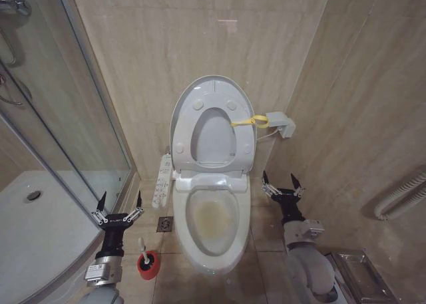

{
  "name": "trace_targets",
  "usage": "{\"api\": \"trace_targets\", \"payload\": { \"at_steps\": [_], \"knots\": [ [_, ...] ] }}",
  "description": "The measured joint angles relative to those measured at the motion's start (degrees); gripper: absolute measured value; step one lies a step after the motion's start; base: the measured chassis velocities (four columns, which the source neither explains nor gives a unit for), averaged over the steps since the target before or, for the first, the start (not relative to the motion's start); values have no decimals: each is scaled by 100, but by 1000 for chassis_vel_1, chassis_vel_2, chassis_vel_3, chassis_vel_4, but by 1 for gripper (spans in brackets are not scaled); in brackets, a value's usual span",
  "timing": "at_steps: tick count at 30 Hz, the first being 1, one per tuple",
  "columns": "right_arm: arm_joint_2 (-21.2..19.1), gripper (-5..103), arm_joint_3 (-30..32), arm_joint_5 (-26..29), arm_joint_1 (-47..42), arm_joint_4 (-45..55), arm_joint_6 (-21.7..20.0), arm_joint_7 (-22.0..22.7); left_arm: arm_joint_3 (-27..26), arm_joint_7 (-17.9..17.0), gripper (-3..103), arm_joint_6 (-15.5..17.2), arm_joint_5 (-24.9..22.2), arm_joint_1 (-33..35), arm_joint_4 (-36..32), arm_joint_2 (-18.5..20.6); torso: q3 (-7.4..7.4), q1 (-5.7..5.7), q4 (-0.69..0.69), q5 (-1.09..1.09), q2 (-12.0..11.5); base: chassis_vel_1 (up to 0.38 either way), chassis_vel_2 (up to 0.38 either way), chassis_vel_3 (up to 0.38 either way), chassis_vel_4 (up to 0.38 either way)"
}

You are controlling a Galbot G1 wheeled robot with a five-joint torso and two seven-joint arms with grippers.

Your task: Open the toilet lid, clean the toilet bowl with a toilet brush, close the toilet lid, and flush.

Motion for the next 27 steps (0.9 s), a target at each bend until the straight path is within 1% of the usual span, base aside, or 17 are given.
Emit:
{"api": "trace_targets", "payload": {
  "at_steps": [12,13,14,15,16,17,18,21,22,25,26,27],
  "knots": [
    [-3,100,1,-2,-27,0,5,-1,0,0,100,-1,2,1,-1,-1,0,0,0,0,0,0,0,0,0],
    [-13,100,7,-9,-96,1,24,-10,0,0,100,-1,2,1,-1,-1,0,0,2,0,0,0,0,0,0],
    [-18,100,8,-11,-137,1,30,-12,-2,-1,100,-1,2,1,-1,-1,0,0,-2,-1,0,0,0,0,0],
    [-23,100,11,-14,-186,3,55,-23,-1,0,100,-1,2,-1,-1,-1,0,0,0,0,0,0,0,0,0],
    [-45,100,30,-30,-326,5,120,-50,-2,-1,100,-1,2,2,-1,-1,0,0,4,0,0,0,0,0,0],
    [-45,100,30,-30,-326,5,120,-50,-2,-1,100,-1,2,2,-1,-1,0,0,4,0,0,0,0,0,0],
    [-71,100,47,-46,-513,4,190,-84,-2,-1,100,-1,2,1,-2,-1,0,0,1,0,0,0,0,0,0],
    [-168,100,119,-118,-1105,5,470,-205,-2,-1,100,-1,2,1,-1,-1,0,0,-2,1,0,0,0,0,0],
    [-168,100,119,-118,-1105,5,470,-205,-2,-1,100,-1,2,1,-1,-1,0,0,-2,1,0,0,0,0,0],
    [-281,100,200,-203,-1790,8,796,-350,-2,-1,100,-1,2,1,-2,-1,0,0,-1,0,0,0,0,0,0],
    [-281,100,200,-203,-1790,8,796,-350,-2,-1,100,-1,2,1,-2,-1,0,0,-1,0,0,0,0,0,0],
    [-307,100,221,-223,-1955,8,869,-384,-1,-1,100,-1,2,2,-1,-1,0,-1,-3,0,0,0,0,0,0]
  ]
}}
